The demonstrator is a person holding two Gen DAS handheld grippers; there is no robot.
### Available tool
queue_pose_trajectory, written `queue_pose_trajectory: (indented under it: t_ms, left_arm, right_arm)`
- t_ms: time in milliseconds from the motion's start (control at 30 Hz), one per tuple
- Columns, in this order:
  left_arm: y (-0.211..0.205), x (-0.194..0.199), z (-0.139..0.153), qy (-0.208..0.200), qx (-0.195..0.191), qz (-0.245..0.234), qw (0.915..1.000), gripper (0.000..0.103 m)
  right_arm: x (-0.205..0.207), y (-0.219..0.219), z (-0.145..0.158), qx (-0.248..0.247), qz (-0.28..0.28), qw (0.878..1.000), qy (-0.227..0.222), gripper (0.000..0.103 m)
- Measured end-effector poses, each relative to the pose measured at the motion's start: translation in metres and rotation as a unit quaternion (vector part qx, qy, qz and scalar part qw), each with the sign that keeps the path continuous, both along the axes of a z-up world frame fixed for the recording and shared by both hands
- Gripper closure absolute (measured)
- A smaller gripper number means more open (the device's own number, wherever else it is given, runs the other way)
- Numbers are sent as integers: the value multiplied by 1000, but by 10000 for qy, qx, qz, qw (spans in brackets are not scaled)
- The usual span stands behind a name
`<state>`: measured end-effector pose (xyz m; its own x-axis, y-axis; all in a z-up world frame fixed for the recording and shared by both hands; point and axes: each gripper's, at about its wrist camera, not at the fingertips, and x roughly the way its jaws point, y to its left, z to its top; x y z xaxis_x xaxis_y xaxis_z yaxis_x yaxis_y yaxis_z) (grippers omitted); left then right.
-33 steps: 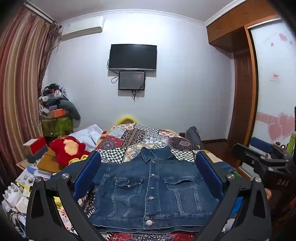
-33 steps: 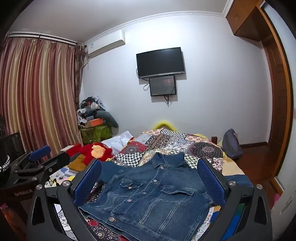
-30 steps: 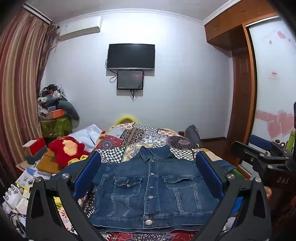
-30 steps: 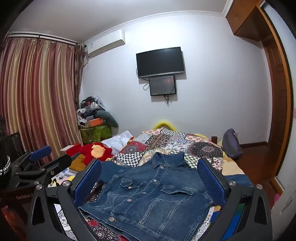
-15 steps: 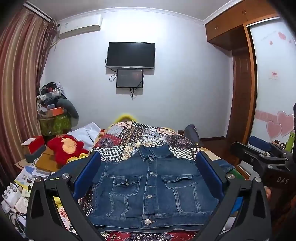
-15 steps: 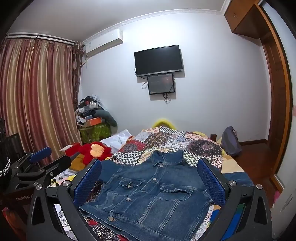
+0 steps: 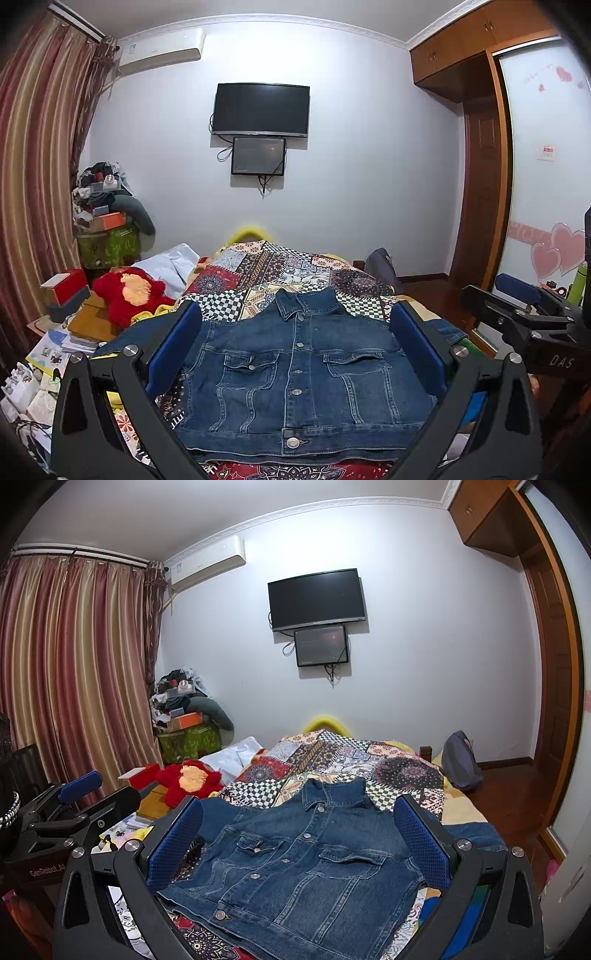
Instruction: Fold large clothes
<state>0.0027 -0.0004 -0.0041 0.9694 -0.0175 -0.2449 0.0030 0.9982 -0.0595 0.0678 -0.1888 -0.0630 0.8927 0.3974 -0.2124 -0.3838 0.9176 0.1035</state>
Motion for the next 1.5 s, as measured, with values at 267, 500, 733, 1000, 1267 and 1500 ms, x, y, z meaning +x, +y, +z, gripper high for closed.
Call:
queue_pose_trajectory:
  t_ms: [267,500,733,1000,1267,1500]
  left_arm:
    - [1,-1,3,-3,-27,-6,10000,0]
    - [0,0,2,-4,-28,-1,10000,0]
    - [0,0,2,-4,-27,-3,10000,0]
    - [0,0,2,-3,-31,-4,10000,0]
    - [0,0,3,-5,-35,-1,10000,0]
    - [1,3,3,24,-70,-6,10000,0]
  right_arm:
    - [1,-1,1,-1,2,10000,4,0]
    - [1,-1,1,-1,0,10000,5,0]
    - [1,0,1,-3,-1,10000,2,0]
    - [1,0,1,-12,-1,10000,-4,0]
    - [1,0,1,-12,0,10000,-4,0]
    - [2,0,1,-23,-6,10000,5,0]
